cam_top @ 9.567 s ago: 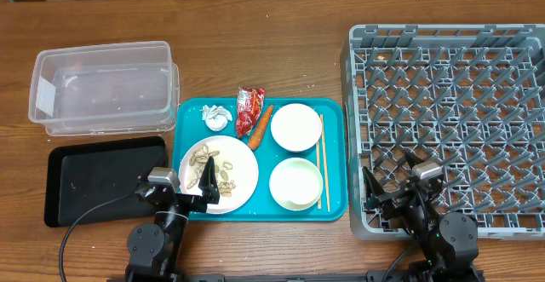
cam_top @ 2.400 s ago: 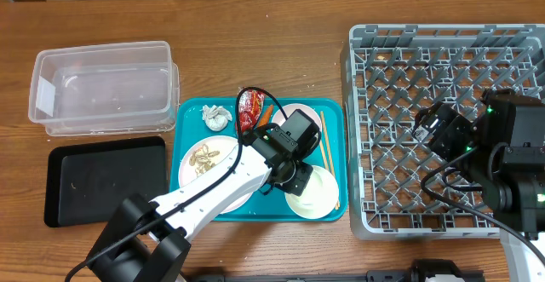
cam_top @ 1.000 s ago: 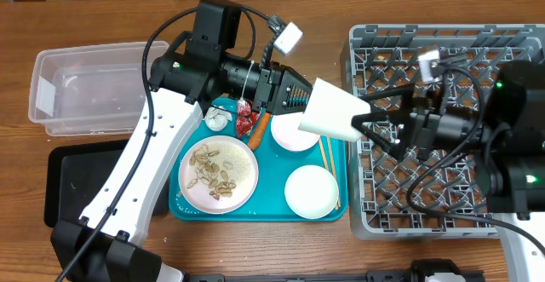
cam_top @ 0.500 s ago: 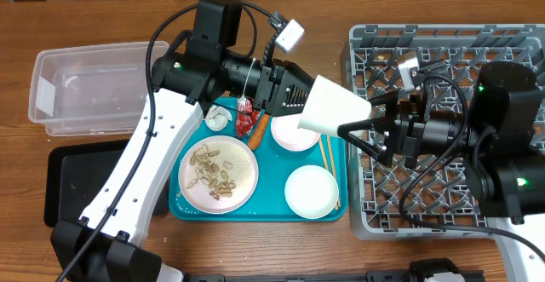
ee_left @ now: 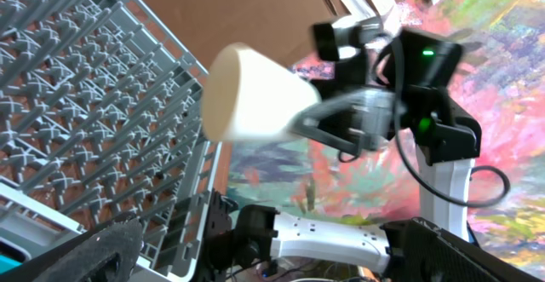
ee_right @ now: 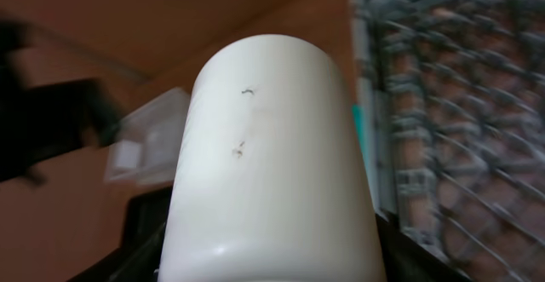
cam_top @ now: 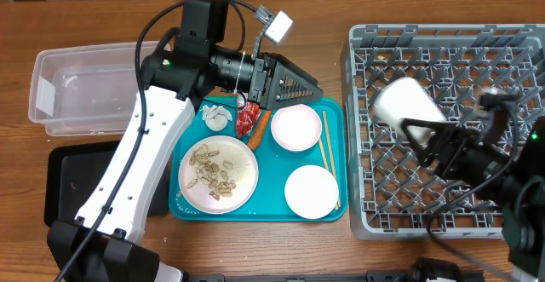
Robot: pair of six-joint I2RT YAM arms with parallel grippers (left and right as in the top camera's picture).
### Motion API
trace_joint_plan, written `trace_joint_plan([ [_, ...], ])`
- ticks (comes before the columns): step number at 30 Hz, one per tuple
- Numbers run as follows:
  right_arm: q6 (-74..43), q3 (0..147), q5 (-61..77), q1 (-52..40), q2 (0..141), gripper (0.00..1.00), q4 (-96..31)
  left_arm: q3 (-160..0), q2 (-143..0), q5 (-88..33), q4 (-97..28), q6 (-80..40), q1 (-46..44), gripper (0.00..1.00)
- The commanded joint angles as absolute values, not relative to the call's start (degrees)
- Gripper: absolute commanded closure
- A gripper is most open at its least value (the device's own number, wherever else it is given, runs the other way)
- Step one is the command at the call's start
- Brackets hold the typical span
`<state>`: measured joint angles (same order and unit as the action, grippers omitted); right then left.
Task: Sort waste into correct bins and load items into the dishwasher
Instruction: 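Grasp the white cup with the right gripper and open the left gripper, then lower the white cup into the dish rack with the right gripper and release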
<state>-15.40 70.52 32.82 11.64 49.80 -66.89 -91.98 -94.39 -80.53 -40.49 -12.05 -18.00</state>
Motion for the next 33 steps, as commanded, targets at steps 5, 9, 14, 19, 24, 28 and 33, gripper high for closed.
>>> trace_joint_plan([
  [5, -12.99, 71.33, 18.65, 14.98, 56.38, 0.39, -78.39, -93.17, -93.67, -80.20, -40.42, -11.68, -18.02, 0.00],
  [9, -10.68, 71.20, 16.93, 12.95, 62.22, 0.35, -84.29, -93.17, -93.67, -77.49, -40.45, -11.77, -18.02, 0.00],
  [14, -8.88, 70.39, 16.38, 9.74, 68.71, 0.35, -86.26, -93.17, -93.67, -77.49, -40.45, -11.79, -18.04, 0.00],
  [19, -9.08, 70.35, 15.90, 6.42, 72.66, 0.35, -85.89, -93.17, -93.67, -77.47, -40.45, -11.77, -18.09, 0.00],
  [24, -11.14, 68.97, 14.39, 4.05, 74.13, 0.35, -86.72, -93.17, -93.67, -77.49, -40.45, -11.77, -18.13, 0.00],
  [28, -12.45, 67.51, 12.23, 3.20, 74.17, 0.25, -86.54, -93.17, -93.67, -77.47, -40.45, -11.77, -18.13, 0.00],
  [33, -12.14, 67.57, 12.23, 2.61, 73.97, 0.15, -84.42, -93.17, -93.67, -77.38, -40.45, -11.77, -18.20, 0.00],
])
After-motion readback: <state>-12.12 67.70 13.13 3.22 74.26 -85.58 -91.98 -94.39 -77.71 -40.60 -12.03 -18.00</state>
